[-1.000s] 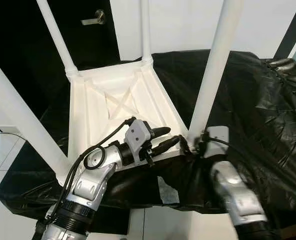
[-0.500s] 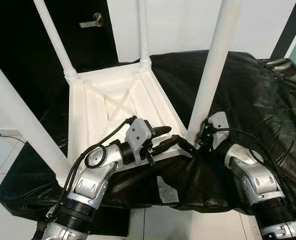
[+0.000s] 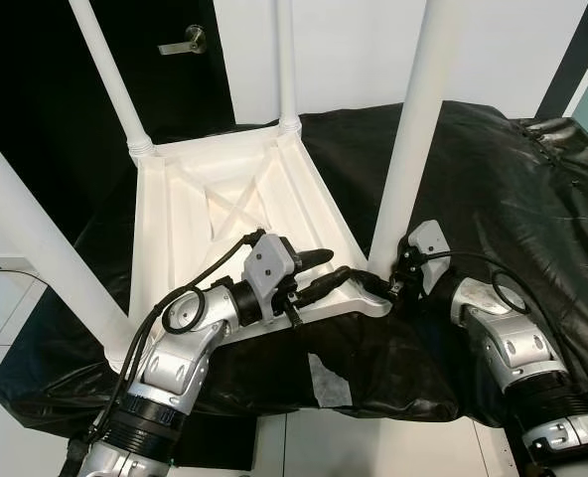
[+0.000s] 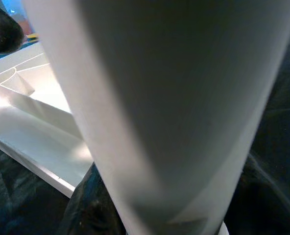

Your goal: Building children table

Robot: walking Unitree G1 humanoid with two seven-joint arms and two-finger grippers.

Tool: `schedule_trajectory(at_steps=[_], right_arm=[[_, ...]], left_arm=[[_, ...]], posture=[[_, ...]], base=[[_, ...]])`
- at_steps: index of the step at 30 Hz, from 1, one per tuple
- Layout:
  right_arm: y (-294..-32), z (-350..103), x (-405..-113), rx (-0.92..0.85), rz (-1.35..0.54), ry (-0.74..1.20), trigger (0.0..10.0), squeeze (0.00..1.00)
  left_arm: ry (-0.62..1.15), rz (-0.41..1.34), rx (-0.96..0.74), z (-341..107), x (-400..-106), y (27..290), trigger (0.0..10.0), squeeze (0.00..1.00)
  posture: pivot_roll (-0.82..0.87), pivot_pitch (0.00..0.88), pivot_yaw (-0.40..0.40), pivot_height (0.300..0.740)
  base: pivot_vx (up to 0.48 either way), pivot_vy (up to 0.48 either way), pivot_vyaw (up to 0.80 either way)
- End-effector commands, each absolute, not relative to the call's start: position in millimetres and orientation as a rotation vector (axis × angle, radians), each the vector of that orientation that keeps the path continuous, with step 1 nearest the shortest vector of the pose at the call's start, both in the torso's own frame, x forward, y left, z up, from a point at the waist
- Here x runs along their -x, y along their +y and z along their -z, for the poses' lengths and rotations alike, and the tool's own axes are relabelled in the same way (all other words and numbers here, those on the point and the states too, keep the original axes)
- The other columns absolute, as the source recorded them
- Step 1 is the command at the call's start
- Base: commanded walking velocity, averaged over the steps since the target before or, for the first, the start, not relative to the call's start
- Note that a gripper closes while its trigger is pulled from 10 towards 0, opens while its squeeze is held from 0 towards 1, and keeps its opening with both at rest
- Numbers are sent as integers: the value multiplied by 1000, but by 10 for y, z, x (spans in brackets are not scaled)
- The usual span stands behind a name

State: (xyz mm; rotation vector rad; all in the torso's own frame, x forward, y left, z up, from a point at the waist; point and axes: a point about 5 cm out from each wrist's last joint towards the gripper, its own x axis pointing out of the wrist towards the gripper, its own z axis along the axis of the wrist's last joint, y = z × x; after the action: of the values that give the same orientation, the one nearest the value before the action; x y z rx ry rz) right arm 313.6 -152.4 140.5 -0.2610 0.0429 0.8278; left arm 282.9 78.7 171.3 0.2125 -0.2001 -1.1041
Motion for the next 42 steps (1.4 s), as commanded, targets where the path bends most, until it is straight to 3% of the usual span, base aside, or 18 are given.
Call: schedule_trajectory(at_steps=[1, 2, 3, 11, 23, 28, 36, 37, 38, 39, 40, 41, 42], right_arm=[[-1524, -1275, -3091, 250, -838, 95, 0, 0], [-1550, -1266, -3091, 244, -810, 101, 1176, 0], [-1574, -1252, -3096, 247, -775, 104, 10000, 0], [-1601, -1127, -3113, 248, -489, 140, 10000, 0], [-1311, -920, -2932, 90, -13, 183, 10000, 0], [-1081, -965, -2900, 26, -79, 163, 10000, 0], [-1087, -994, -2885, 32, -57, 159, 10000, 0], [-1097, -1011, -2881, 33, -38, 152, 10000, 75], [-1097, -1011, -2881, 33, -38, 152, 10000, 75], [-1114, -1022, -2880, 33, -32, 145, 10000, 443], [-1129, -1032, -2876, 34, -29, 140, 10000, 898], [-1147, -1040, -2873, 35, -33, 134, 10000, 1000], [-1166, -1055, -2868, 36, -37, 120, 10000, 1000]], left_arm=[[-206, 1102, -224, -1716, -2819, 797, 10000, 0], [-206, 1107, -225, -1717, -2822, 792, 10000, 0], [-206, 1110, -226, -1717, -2825, 790, 10000, 0], [-203, 1120, -225, -1714, -2827, 774, 10000, 0], [-196, 1136, -216, -1702, -2807, 746, 10000, 0], [-191, 1146, -206, -1677, -2772, 729, 10000, 0], [-191, 1138, -210, -1681, -2787, 750, 10000, 0], [-190, 1137, -211, -1676, -2784, 752, 10000, 0], [-190, 1137, -211, -1676, -2784, 752, 10000, 0], [-190, 1137, -212, -1671, -2779, 753, 10000, 0], [-189, 1137, -211, -1666, -2774, 752, 10000, 0], [-189, 1137, -211, -1662, -2771, 752, 10000, 0], [-188, 1137, -211, -1661, -2770, 751, 10000, 0]], posture=[[-46, 0, 39, 740], [-50, 0, 42, 740], [-56, 0, 45, 740], [-64, 0, 51, 740], [-68, 0, 49, 740], [-76, 0, 53, 740], [-67, 0, 40, 740], [-66, 0, 39, 740], [-66, 0, 39, 740], [-66, 0, 37, 740], [-65, 0, 34, 740], [-65, 0, 33, 740], [-65, 0, 33, 740]], base=[[0, 0, 0], [0, 0, 0], [0, 0, 0], [0, 0, 0], [0, 0, 0], [0, 0, 0], [0, 0, 0], [0, 0, 0], [0, 0, 0], [0, 0, 0], [0, 0, 0], [0, 0, 0], [0, 0, 0]])
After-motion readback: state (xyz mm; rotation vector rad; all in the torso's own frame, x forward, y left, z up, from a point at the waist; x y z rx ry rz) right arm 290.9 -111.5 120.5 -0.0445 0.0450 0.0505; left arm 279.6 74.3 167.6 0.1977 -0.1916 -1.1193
